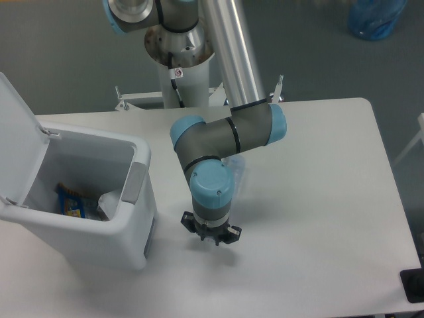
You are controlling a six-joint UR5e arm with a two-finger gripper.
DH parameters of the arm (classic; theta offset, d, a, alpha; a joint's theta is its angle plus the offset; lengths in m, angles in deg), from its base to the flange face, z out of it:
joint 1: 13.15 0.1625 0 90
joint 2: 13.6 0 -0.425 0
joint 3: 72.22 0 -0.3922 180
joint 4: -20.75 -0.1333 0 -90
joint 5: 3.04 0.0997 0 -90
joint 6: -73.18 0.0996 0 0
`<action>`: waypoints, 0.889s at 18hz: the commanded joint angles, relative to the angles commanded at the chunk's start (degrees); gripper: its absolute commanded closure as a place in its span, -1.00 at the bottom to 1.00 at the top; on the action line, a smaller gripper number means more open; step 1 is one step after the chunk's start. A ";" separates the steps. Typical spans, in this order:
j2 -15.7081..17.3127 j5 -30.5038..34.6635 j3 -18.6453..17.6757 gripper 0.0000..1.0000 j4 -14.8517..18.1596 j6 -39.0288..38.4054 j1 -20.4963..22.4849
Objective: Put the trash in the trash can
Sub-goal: 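Lower the gripper around the water bottle and close on it, then lift the water bottle and carry it into the trash can opening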
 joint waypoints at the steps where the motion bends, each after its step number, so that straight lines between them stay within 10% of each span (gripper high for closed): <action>1: 0.09 -0.26 0.35 0.79 0.00 0.00 0.09; 16: -0.26 -13.88 15.82 0.80 -0.26 -9.75 3.77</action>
